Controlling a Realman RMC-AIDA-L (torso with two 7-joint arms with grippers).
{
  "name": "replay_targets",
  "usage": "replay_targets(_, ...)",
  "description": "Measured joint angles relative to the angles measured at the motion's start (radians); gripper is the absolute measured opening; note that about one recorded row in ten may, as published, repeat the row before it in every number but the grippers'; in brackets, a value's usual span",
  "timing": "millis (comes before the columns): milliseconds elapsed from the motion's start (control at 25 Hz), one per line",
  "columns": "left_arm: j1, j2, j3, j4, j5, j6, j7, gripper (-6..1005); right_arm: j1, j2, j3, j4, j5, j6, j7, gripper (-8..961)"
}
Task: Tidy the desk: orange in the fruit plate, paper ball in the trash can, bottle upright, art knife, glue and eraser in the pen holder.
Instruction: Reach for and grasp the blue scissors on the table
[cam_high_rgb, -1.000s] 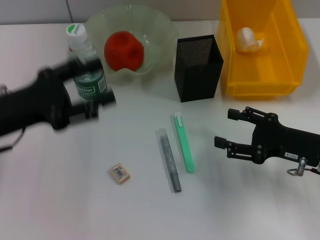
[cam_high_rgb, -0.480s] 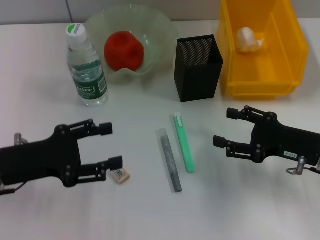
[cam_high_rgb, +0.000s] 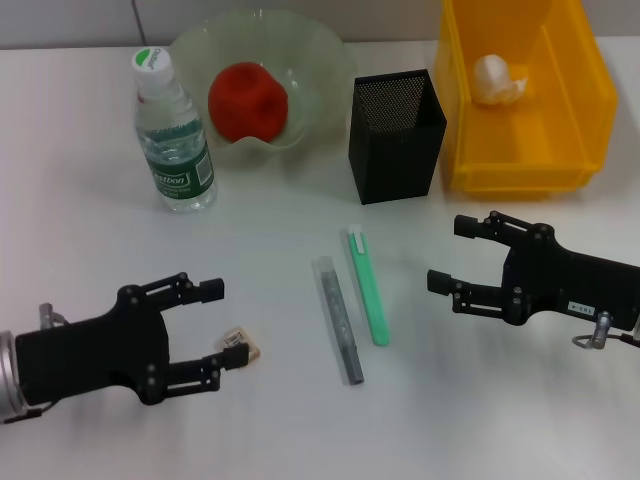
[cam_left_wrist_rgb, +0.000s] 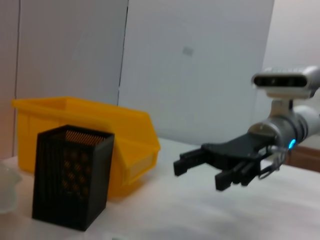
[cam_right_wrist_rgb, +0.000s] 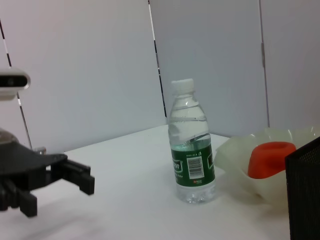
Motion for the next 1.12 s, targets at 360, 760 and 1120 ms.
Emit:
replay_targets(360,0.009,-0.001,0.001,-0.034,0.001,-0.063,0.04,799,0.0,0.0,0.0,0.0,0.0,0.004,0.007,835)
replay_targets(760,0.01,-0.004,0.001,-0.036,-0.001,-0.06,0.041,799,0.005,0.0,0.0,0.0,0.0,0.005,0.008,835)
replay_targets(1120,0.01,-0.013,-0.002,-0.035,-0.004,-0.059,0.042,799,0.061,-0.013,-0.001,-0.118,-0.055,-0.067,0.34,834)
